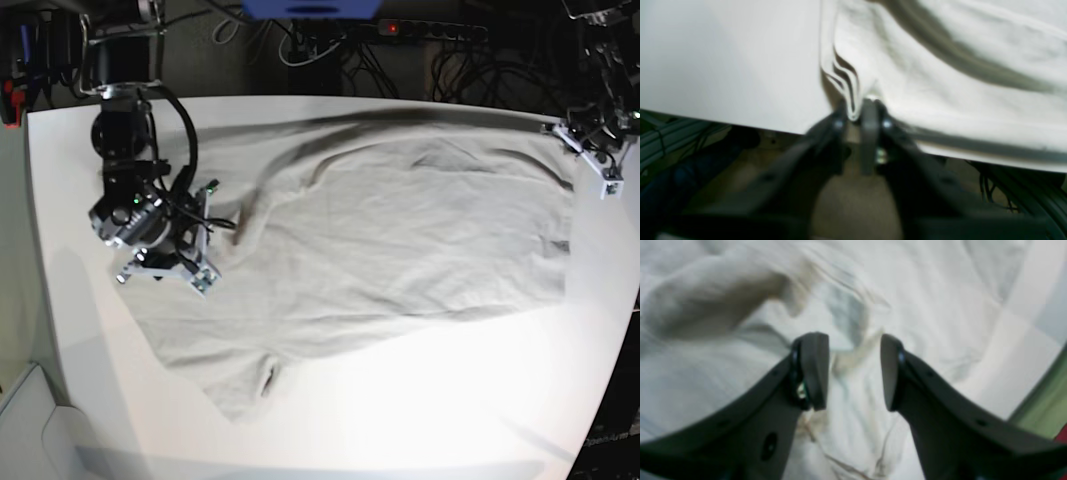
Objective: Layout the t-shirt on the table in an organized manner, then fold the t-shirt properly
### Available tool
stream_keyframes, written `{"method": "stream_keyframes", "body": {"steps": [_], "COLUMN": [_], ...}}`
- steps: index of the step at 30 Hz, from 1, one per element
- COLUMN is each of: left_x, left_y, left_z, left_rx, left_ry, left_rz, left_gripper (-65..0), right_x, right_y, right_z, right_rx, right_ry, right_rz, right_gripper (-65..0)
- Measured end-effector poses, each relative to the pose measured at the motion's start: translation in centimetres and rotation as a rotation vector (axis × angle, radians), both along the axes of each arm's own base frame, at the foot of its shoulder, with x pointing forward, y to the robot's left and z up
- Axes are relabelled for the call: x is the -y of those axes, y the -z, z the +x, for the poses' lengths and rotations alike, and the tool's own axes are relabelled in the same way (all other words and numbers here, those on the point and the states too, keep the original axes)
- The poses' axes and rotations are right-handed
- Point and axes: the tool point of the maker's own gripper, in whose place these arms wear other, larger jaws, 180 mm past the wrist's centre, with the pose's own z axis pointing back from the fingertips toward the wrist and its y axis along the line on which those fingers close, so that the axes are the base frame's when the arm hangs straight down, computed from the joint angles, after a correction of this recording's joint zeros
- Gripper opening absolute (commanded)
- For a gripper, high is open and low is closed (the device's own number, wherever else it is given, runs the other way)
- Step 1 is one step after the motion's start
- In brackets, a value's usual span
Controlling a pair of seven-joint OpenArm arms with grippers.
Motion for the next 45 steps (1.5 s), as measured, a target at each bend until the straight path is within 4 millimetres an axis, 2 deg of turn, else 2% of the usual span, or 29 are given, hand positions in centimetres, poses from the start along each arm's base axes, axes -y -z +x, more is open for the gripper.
{"method": "stream_keyframes", "body": {"steps": [5, 7, 13, 18, 21, 25, 27, 31, 33, 35, 37, 39, 42, 45], "left_x": [-0.4, -1.6, -3.4, -4.3, -4.2, -3.9, -3.9, -2.7, -1.8, -0.7, 0.3, 1.0, 1.6, 1.6], "left_y": [0.0, -0.3, -1.2, -4.8, -6.4, -8.8, -8.3, -6.3, -6.8, -7.0, -6.2, -4.1, -1.9, -1.6], "left_z": [-0.7, -1.6, -2.4, -0.9, 1.6, 8.7, 11.0, 14.8, 18.1, 20.3, 21.2, 21.2, 21.2, 22.1], "left_rx": [0.023, 0.03, 0.061, 0.158, 0.23, 0.398, 0.405, 0.34, 0.383, 0.423, 0.424, 0.384, 0.358, 0.401], "left_ry": [-0.07, -0.129, -0.201, -0.192, -0.193, -0.223, -0.254, -0.227, -0.177, -0.137, -0.113, -0.103, -0.121, -0.153], "left_rz": [-0.022, -0.017, -0.003, 0.064, 0.063, -0.029, -0.095, -0.181, -0.196, -0.215, -0.226, -0.233, -0.263, -0.292], "left_gripper": [-20.4, -15.7, -17.4, -18.2, -18.0, -17.9, -17.9, -18.0, -18.2, -18.2, -18.2, -18.2, -18.2, -18.2], "right_x": [-0.4, -0.3, -0.2, 0.7, 2.3, 2.5, 2.8, 4.2, 4.4, 4.1, 4.3, 4.8, 4.7, 4.2], "right_y": [0.0, -0.1, -0.2, -1.4, -3.1, -3.4, -3.2, -3.0, -3.1, -3.5, -4.0, -3.9, -3.6, -3.5], "right_z": [0.0, 0.0, 0.2, 1.4, 3.1, 5.8, 7.3, 9.7, 10.8, 11.6, 12.0, 12.0, 11.9, 12.0], "right_rx": [0.003, 0.004, 0.008, 0.041, 0.09, 0.082, 0.06, 0.016, 0.006, 0.021, 0.044, 0.048, 0.057, 0.08], "right_ry": [-0.005, -0.004, -0.002, 0.031, 0.077, 0.089, 0.098, 0.126, 0.132, 0.126, 0.122, 0.126, 0.12, 0.105], "right_rz": [0.009, 0.007, 0.005, 0.013, 0.008, 0.027, 0.032, 0.028, 0.04, 0.06, 0.07, 0.062, 0.074, 0.104], "right_gripper": [-38.7, -38.7, -38.8, -38.5, -38.2, -38.2, -38.2, -38.2, -38.2, -38.2, -38.2, -38.2, -38.2, -38.2]}}
